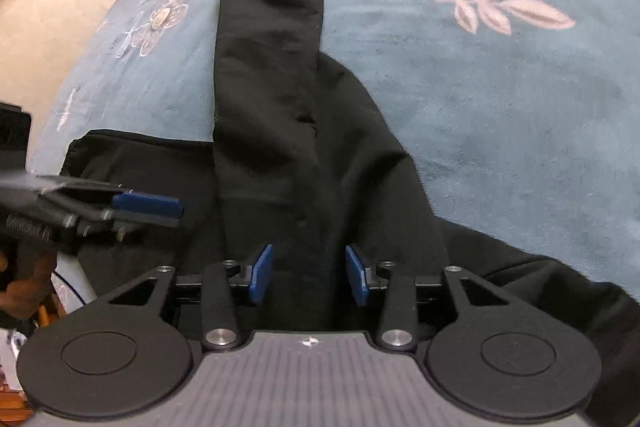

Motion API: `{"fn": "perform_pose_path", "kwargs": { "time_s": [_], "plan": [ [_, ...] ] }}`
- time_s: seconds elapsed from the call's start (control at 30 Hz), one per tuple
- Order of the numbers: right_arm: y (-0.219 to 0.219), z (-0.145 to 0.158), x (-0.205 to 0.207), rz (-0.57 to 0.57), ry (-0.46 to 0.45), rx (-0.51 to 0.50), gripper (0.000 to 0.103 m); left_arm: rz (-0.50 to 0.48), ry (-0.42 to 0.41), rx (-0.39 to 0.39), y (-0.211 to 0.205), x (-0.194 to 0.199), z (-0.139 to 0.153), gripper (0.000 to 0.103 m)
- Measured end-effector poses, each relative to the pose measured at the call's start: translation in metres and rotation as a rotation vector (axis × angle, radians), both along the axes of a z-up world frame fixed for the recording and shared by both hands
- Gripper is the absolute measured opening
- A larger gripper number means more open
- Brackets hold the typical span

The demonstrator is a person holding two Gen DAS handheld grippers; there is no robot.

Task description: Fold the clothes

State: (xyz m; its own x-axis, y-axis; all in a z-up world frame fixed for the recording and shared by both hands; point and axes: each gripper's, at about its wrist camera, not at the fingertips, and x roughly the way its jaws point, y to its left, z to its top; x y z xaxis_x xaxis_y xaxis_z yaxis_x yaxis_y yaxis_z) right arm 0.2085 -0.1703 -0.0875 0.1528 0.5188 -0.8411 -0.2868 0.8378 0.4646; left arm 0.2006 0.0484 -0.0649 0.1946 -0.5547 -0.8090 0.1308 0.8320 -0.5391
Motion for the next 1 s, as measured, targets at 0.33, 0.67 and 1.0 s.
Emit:
{"fn": "perform_pose_path", "kwargs": {
  "time_s": [0.33,0.67,1.0],
  "plan": [
    [0.006,0.003,-0.003,0.073,-0.009,0.083,0.010,0.079,0.001,-0.056,-0.006,0.018,0.021,0.069],
    [0.036,0.033,-0.031,0.211,-0.103,0.175,0.008,0.086,0.107,0.032,-0.026,0.030,0.021,0.069],
    [0.047,0.039,-0.045,0.270,-0.132,0.259,0.007,0.100,0.194,0.130,-0.026,0.056,-0.016,0.069]
  ]
}}
